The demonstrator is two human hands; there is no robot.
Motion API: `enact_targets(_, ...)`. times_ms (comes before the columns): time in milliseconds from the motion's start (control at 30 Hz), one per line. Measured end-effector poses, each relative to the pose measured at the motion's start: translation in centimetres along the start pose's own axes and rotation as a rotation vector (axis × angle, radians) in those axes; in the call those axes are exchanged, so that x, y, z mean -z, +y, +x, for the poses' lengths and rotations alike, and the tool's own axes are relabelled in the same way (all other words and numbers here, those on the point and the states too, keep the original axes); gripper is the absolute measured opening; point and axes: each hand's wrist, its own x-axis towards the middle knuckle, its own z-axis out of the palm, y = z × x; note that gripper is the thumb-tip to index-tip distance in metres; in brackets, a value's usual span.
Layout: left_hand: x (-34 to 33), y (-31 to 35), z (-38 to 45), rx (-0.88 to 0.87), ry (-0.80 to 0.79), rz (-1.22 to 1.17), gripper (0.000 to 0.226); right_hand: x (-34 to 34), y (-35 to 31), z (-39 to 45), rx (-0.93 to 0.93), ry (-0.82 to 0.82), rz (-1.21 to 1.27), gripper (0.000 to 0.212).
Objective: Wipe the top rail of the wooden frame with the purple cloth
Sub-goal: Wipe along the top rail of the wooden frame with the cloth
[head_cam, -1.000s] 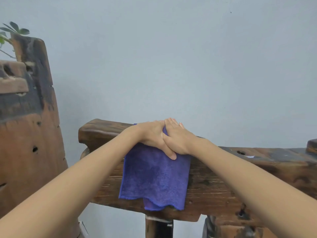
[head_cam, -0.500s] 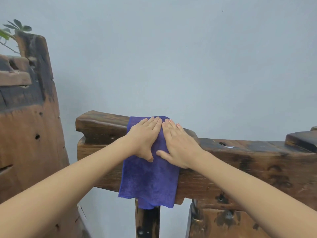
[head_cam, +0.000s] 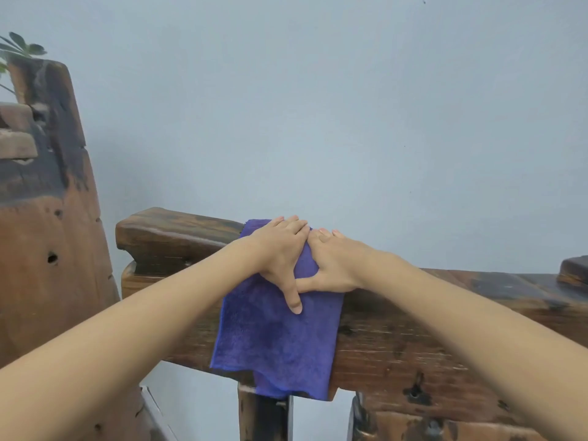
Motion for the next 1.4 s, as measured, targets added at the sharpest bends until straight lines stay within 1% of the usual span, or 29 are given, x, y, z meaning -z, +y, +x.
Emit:
enact_targets(67, 0.4, 0.4, 1.0, 0.013, -0.054, 0.019, 0.149, 0.1, 1.1, 0.4, 0.002, -0.036, 0.06, 0.116)
enact_targets(167, 0.9, 0.7, 1.9, 0.047, -0.131, 0.024, 0.149, 0.0, 1.9, 0.6, 0.011, -0.061, 0.093, 0.115)
enact_targets(267, 1.0, 1.1, 2.1, 0.058, -0.153, 0.028, 0.148, -0.2, 2.0, 0.2, -0.013, -0.046, 0.102, 0.118)
enact_targets(400, 0.6, 1.7, 1.7, 0.003, -0.078, 0.001, 0.137, -0.4, 1.7, -1.0, -0.092, 0.024, 0.115, 0.118)
enact_targets(667, -0.2, 3.4, 1.2, -0.047, 0.046, 0.0, 0.13, -0.5, 0.6, -3.4, -0.248, 0.071, 0.078, 0.095)
enact_targets(734, -0.3, 3.8, 0.8, -0.05, 0.083, -0.018, 0.128, -0.7, 0.0, -4.1, -0.286, 0.099, 0.027, 0.089)
enact_targets(800, -0.5, 4.3, 0.1, -0.036, 0.115, -0.034, 0.125, -1.2, -1.1, -4.9, -0.311, 0.155, -0.082, 0.085)
enact_targets(867, -0.9, 5.2, -0.6, -0.022, 0.13, 0.002, 0.121, -1.8, -2.0, -5.9, -0.338, 0.204, -0.221, 0.088)
enact_targets(967, -1.7, 6.2, -1.4, -0.008, 0.153, 0.118, 0.112, -2.6, -3.0, -7.0, -0.371, 0.211, -0.386, 0.097)
enact_targets(1067, -1.5, 6.0, -1.1, -0.027, 0.142, 0.124, 0.107, -2.4, -3.1, -6.8, -0.347, 0.204, -0.431, 0.093)
enact_targets(1101, -1.2, 5.9, -0.9, -0.034, 0.123, 0.12, 0.111, -2.1, -3.0, -6.5, -0.328, 0.198, -0.42, 0.092)
enact_targets(1167, -0.7, 5.5, -0.3, -0.055, 0.079, 0.108, 0.119, -1.8, -2.5, -5.8, -0.299, 0.169, -0.368, 0.099)
enact_targets(1267, -0.4, 4.9, 0.5, -0.089, 0.06, 0.033, 0.122, -1.5, -1.5, -4.9, -0.286, 0.13, -0.24, 0.108)
enact_targets(1301, -0.2, 4.6, 0.8, -0.092, 0.051, 0.004, 0.127, -1.3, -1.1, -4.5, -0.285, 0.113, -0.189, 0.11)
enact_targets(1367, 0.2, 4.6, 1.3, -0.087, 0.013, -0.049, 0.137, -0.8, -0.2, -3.9, -0.286, 0.046, -0.09, 0.116)
enact_targets(1401, 0.3, 4.4, 1.4, -0.078, -0.004, -0.069, 0.138, -0.5, 0.2, -3.4, -0.281, 0.011, -0.045, 0.12)
